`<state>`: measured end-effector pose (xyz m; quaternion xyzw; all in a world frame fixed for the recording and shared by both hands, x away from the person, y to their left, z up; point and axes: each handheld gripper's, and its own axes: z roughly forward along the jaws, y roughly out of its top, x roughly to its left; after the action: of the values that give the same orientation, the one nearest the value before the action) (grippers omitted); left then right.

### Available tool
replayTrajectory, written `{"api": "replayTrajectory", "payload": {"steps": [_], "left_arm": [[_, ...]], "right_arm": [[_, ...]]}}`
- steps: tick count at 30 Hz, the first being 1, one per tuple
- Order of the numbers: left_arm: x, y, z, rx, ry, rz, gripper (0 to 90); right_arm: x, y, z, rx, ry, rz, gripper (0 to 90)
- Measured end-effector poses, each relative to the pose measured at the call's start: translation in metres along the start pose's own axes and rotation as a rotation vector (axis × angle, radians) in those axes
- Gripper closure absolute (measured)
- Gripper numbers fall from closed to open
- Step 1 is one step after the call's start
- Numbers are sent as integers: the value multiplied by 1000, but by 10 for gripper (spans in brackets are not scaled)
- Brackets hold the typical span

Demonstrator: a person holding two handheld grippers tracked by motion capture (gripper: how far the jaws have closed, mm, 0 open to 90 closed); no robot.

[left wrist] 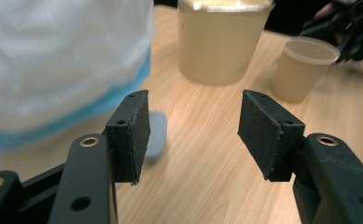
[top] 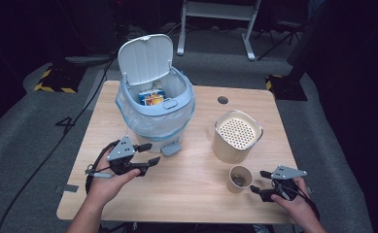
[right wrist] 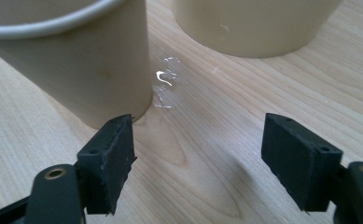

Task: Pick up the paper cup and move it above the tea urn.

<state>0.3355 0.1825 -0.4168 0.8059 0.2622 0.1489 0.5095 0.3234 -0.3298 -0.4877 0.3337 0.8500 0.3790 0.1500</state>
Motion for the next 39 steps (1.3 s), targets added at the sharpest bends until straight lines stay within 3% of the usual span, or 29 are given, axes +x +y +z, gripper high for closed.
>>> {"api": "replayTrajectory", "payload": {"steps": [7, 17, 23, 27, 33, 39], "left_arm": [[4, -27, 20, 90, 13, -49, 423], [9, -53, 37, 219, 46, -50, 357], [9, -62, 43, 269, 61, -33, 328], [9, -67, 49, 334, 76, -8, 308], [10, -70, 53, 335, 84, -43, 284], [11, -70, 54, 345, 101, -61, 222]], "right_arm": [[6, 1, 0, -30, 20, -4, 157], [19, 8, 6, -29, 70, -25, 153], [26, 13, 8, -33, 93, -39, 157], [31, 16, 9, -47, 103, -47, 157], [40, 20, 20, -78, 112, -53, 156], [43, 25, 28, -135, 105, -10, 166]]}}
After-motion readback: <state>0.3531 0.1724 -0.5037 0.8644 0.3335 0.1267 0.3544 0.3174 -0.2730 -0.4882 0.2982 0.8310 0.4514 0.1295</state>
